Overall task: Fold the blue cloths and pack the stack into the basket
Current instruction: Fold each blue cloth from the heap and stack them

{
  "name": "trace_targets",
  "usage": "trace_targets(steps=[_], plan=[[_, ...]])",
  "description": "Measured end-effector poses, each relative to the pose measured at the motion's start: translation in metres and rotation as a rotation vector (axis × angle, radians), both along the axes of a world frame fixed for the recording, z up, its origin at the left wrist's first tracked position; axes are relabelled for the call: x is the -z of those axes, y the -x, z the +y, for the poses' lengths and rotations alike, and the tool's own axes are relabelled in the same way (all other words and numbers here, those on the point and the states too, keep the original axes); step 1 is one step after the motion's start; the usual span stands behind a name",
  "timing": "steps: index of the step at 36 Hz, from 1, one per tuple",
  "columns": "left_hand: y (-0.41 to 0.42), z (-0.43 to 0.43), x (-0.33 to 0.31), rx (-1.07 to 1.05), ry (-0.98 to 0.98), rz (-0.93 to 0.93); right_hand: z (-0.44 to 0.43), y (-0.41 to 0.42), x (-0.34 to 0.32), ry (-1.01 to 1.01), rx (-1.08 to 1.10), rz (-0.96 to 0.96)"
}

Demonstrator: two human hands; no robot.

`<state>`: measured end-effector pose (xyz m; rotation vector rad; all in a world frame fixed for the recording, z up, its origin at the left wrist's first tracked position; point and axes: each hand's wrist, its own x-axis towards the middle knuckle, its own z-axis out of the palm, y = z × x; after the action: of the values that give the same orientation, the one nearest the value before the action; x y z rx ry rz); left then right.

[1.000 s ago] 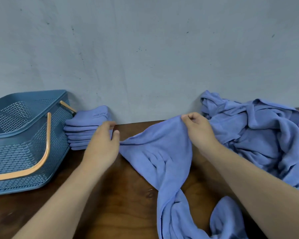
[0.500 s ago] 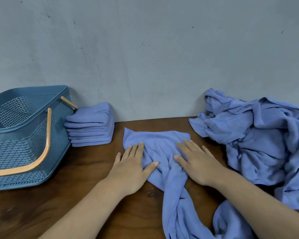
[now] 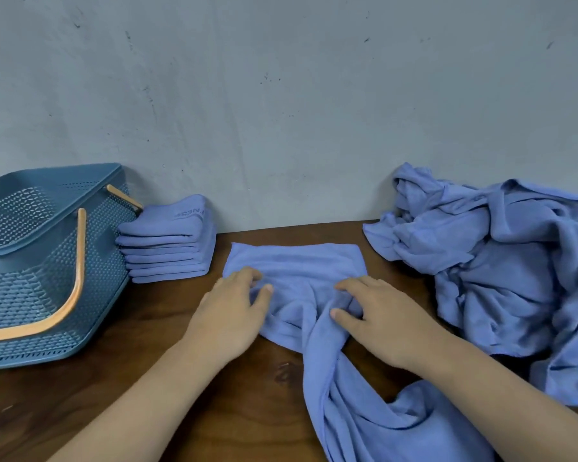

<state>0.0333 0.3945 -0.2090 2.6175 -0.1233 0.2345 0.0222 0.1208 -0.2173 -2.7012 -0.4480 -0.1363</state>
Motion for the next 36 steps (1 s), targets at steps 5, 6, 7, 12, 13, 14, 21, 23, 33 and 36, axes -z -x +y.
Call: trace_targets(steps=[5, 6, 7, 12, 13, 14, 21, 23, 33, 36], plan=[[0.010, -0.013, 0.011, 0.126, -0.232, 0.204, -0.011, -0.011, 0.005, 0.105, -0.092, 0.067], [0.007, -0.008, 0.011, 0.140, -0.240, 0.241, -0.016, -0.015, 0.005, 0.094, -0.103, 0.080], [0.002, -0.002, 0.010, 0.150, -0.244, 0.269, -0.022, -0.019, 0.006, 0.065, -0.103, 0.090], [-0.016, 0.031, 0.014, 0.122, -0.100, 0.180, -0.040, -0.034, 0.008, -0.026, 0.038, -0.022], [-0.018, 0.034, 0.016, 0.082, -0.042, 0.102, -0.039, -0.032, 0.006, -0.019, 0.049, -0.063], [-0.018, 0.034, 0.017, 0.047, 0.000, 0.017, -0.036, -0.029, 0.004, -0.024, 0.050, -0.099], [0.022, 0.003, -0.004, -0.069, -0.037, -0.180, -0.004, 0.008, -0.022, -0.149, 0.006, -0.027], [0.037, -0.001, -0.008, -0.138, -0.096, -0.135, -0.002, 0.020, -0.030, -0.016, 0.080, 0.023], [0.061, -0.043, -0.009, -0.195, -0.034, 0.090, 0.001, 0.048, -0.021, 0.101, 0.163, 0.079], [0.061, -0.053, -0.008, -0.194, 0.026, 0.112, 0.000, 0.039, -0.015, 0.041, 0.153, 0.035]])
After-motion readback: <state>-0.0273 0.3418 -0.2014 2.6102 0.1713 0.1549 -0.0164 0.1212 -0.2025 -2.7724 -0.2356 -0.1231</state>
